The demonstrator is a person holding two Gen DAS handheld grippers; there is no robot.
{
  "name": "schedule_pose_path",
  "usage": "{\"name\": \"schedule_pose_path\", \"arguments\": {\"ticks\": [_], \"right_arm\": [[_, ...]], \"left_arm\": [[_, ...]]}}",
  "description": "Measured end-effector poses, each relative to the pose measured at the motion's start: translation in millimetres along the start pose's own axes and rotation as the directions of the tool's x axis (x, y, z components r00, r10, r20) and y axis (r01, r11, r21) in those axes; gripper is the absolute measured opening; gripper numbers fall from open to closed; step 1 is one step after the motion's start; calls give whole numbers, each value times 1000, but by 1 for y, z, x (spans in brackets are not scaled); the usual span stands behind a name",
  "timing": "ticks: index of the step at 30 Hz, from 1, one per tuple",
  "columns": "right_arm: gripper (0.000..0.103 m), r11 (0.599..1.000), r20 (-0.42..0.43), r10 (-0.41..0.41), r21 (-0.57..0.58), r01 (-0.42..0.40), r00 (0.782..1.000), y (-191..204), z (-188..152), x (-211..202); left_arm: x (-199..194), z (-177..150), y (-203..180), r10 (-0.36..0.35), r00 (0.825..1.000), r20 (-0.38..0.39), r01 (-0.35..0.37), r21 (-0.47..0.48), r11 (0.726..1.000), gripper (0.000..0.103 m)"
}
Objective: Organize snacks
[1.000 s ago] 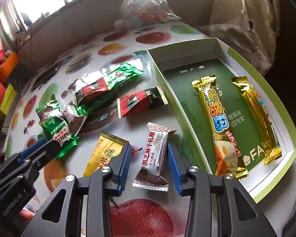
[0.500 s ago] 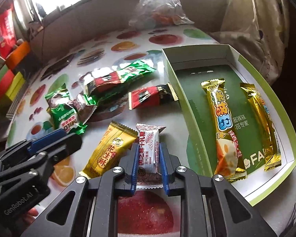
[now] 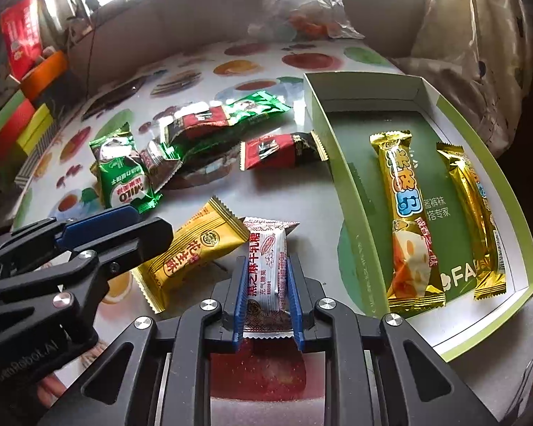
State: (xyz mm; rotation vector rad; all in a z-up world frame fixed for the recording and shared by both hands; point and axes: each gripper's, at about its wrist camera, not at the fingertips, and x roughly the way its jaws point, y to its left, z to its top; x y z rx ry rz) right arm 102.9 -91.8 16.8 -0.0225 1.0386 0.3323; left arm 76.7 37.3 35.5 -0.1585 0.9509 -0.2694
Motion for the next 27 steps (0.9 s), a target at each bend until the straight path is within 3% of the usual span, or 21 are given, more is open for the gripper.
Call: {"name": "schedule_pose_path", "arguments": {"ticks": [10,16,27], "right_arm": [[19,998,60,30,56,-33,998,-12,-2,-27],[19,997,73,44,66,-49,996,-15,-3,-36],[19,996,73,44,80,-50,996,-19,-3,-37]], "left_arm": [[5,-3,-8,-31,999,-32,33,75,997,38],[20,-6,-25,-7,998,-66,17,144,989,38],[27,-5,-26,44,997,-70,-33,150,988,38]]}}
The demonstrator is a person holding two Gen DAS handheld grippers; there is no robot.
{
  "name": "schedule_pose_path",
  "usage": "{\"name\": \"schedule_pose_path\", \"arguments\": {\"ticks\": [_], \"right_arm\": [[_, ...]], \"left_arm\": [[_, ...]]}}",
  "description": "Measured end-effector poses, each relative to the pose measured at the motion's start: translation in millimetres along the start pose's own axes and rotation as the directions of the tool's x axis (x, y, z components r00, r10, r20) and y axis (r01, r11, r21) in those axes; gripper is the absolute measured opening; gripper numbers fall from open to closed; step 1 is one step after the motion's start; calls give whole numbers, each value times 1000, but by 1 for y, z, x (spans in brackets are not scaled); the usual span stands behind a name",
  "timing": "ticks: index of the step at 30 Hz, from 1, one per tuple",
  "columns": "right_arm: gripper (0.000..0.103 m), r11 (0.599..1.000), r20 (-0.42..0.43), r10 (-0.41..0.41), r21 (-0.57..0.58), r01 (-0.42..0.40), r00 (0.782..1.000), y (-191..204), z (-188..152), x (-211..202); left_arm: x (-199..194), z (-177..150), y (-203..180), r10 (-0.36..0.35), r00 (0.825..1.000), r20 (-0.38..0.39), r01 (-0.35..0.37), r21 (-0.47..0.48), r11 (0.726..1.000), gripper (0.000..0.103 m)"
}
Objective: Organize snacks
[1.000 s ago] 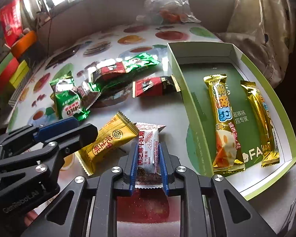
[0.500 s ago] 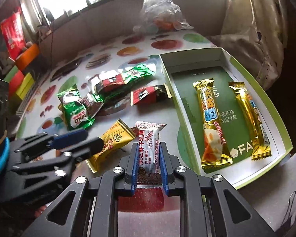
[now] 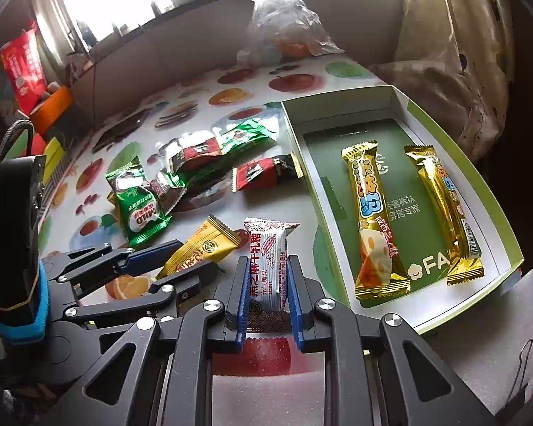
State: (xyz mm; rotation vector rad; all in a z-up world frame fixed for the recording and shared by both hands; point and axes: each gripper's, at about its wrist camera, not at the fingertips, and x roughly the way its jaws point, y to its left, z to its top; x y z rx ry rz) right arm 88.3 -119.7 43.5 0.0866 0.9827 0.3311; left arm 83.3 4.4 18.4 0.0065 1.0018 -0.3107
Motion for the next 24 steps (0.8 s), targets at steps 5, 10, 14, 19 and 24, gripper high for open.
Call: {"name": "schedule_pose_path", "arguments": {"ticks": [5,10,14,19,24], "right_arm": [[19,1000,-1,-2,1,2,1000,0,0,1],[19,1000,-7,-1,3,1,1000,-1,0,2],[19,1000,-12,1,3,-1,1000,-1,-1,4],[19,1000,-18,1,9,-1,1000,-2,-1,6],[19,1000,-19,3,10,-2,1000,-2,0,6]], "left_arm": [[1,1,0,-4,1000,-4,4,0,1000,38],[2,1,0,-8,1000,-3,8,-3,1000,38],[2,1,0,-8,1000,3,8,-7,1000,38],[2,0,0,-5,1000,5,5,-1,1000,35],[3,1,0,-5,1000,4,5,-1,1000,26]]}}
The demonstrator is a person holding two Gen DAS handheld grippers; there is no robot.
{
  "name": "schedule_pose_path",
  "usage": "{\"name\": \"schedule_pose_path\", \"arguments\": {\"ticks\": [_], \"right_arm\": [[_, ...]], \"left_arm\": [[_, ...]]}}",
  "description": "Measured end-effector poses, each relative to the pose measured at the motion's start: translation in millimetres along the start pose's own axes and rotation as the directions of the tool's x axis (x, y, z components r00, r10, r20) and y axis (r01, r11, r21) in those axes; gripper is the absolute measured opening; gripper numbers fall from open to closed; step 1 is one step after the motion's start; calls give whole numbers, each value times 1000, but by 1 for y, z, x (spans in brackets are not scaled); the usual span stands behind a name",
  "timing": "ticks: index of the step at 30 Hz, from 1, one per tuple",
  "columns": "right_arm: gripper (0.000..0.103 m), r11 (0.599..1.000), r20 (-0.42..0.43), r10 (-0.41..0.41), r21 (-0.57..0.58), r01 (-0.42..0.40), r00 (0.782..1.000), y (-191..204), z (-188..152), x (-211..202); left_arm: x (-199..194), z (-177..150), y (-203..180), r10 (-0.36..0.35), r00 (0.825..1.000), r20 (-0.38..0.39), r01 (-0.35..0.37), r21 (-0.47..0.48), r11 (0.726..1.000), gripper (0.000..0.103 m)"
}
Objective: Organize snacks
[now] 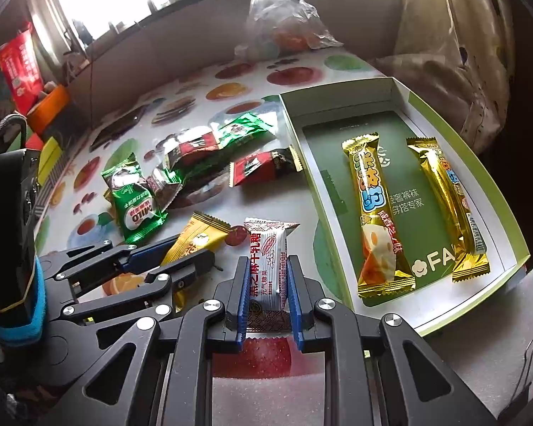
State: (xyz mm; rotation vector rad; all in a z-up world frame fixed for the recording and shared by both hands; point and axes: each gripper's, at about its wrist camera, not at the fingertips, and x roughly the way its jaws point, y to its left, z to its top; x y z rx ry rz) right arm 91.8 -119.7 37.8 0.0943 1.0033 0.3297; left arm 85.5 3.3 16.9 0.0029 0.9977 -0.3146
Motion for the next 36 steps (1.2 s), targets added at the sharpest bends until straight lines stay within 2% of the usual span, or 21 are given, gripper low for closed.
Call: {"name": "schedule_pose_path", "arguments": {"ticks": [9,18,36], "right_arm": [[19,1000,0,0,3,0,1000,0,-1,0],[19,1000,10,4,-6,-4,1000,5,-2,-2],[19,1000,95,3,8,-3,995,-1,13,-36]], "left_arm": [[-2,1,3,12,1000,3,-12,-14,1000,25],[-20,1,4,45,998,39,-43,-34,998,25],[-57,27,-11,61,989,132,-58,-26,998,25]]}}
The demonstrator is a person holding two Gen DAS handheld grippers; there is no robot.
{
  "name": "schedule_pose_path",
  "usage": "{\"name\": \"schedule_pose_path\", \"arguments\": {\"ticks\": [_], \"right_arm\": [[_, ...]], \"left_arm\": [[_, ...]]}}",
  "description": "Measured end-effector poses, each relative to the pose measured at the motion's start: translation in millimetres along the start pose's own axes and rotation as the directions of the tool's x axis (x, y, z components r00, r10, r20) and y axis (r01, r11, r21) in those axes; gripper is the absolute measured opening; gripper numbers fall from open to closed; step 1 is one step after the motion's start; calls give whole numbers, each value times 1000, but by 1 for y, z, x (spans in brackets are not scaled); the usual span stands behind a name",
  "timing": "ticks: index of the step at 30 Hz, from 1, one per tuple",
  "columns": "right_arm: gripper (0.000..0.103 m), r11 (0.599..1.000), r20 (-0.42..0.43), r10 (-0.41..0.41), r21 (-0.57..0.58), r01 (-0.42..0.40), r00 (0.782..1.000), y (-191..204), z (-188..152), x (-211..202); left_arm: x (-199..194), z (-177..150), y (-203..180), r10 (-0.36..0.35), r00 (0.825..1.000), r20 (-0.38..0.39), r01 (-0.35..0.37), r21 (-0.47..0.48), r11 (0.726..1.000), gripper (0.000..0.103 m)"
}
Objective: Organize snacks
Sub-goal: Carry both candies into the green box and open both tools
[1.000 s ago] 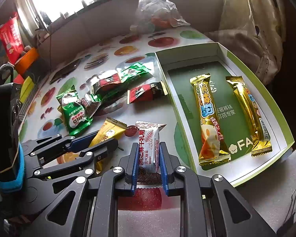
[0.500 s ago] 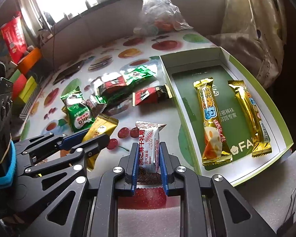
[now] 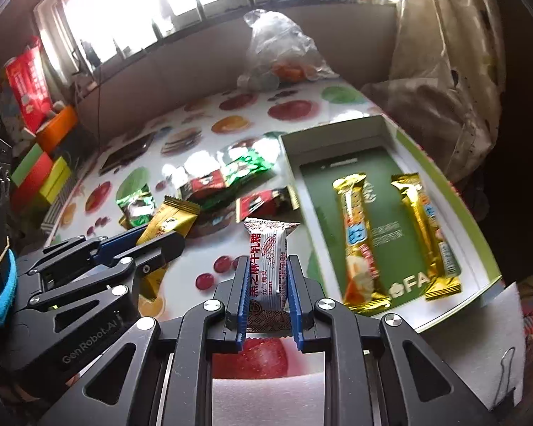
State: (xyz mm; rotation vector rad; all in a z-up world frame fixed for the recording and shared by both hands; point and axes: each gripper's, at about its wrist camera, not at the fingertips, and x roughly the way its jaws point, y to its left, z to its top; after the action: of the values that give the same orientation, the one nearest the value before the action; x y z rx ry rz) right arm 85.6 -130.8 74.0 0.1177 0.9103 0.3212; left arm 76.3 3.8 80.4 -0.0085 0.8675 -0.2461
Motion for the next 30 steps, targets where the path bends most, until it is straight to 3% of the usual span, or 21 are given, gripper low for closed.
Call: {"name": "schedule_pose_path", "arguments": {"ticks": [16,30], "right_arm": [[19,993,37,-98,68,96,994,-54,14,-19],[19,977,2,-180,113,178,984,-100,11,-6]], "left_arm": [[22,41,-54,-83,997,3,83,56,995,25],[71,55,-87,-148,986,-77,152,49,987,25]]}}
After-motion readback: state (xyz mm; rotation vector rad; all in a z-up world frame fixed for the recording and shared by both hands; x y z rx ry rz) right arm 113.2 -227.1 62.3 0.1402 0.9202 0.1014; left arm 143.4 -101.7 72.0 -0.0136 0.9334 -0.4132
